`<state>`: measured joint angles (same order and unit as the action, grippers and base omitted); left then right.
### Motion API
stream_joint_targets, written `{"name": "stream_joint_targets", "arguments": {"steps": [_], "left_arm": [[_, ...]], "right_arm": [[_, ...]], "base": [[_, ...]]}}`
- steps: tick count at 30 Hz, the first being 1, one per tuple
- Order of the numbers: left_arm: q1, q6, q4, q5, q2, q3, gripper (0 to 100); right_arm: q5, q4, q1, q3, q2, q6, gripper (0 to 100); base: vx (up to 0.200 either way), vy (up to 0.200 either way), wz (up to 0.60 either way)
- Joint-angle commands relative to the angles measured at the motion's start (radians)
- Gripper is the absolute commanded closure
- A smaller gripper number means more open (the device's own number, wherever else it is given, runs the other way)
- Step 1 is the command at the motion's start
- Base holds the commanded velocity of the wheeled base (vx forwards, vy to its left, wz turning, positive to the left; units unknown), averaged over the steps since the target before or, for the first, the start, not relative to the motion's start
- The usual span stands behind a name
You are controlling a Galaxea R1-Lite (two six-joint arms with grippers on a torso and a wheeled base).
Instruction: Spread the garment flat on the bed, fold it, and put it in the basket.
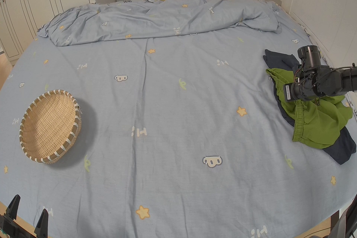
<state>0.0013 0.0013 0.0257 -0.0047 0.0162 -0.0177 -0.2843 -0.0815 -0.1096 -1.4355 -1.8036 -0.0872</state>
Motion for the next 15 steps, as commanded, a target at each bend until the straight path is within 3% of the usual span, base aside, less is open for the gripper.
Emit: {"name": "stream_joint_targets", "arguments": {"steps": [1, 5, 6, 8, 11, 12, 13, 15], "left_arm": [[0.0, 0.0, 0.0, 0.0, -0.015, 0.007, 0], [0.0, 0.0, 0.0, 0.0, -0.015, 0.007, 0], [0.0, 0.0, 0.0, 0.0, -0.015, 0.007, 0], [0.0, 0.0, 0.0, 0.0, -0.015, 0.007, 0], [0.0, 0.0, 0.0, 0.0, -0.015, 0.007, 0], [0.0, 0.0, 0.0, 0.0, -0.015, 0.007, 0], [0.0, 0.0, 0.0, 0.0, -0.015, 0.007, 0], [0.0, 0.0, 0.0, -0.001, -0.015, 0.007, 0]], "right_arm": [[0.039, -0.123, -0.018, -0.12, 0.052, 0.076, 100], [0.14, -0.273, -0.053, -0.204, 0.096, 0.129, 100], [0.14, -0.273, -0.053, -0.204, 0.096, 0.129, 100], [0.287, -0.412, -0.133, -0.292, 0.13, 0.225, 100], [0.33, -0.443, -0.156, -0.313, 0.138, 0.261, 100], [0.409, -0.486, -0.229, -0.356, 0.147, 0.354, 100], [0.409, -0.486, -0.229, -0.356, 0.147, 0.354, 100], [0.468, -0.483, -0.323, -0.37, 0.158, 0.454, 100]], "base": [[0.0, 0.0, 0.0], [0.0, 0.0, 0.0], [0.0, 0.0, 0.0], [0.0, 0.0, 0.0], [0.0, 0.0, 0.0], [0.0, 0.0, 0.0], [0.0, 0.0, 0.0], [0.0, 0.0, 0.0]]}}
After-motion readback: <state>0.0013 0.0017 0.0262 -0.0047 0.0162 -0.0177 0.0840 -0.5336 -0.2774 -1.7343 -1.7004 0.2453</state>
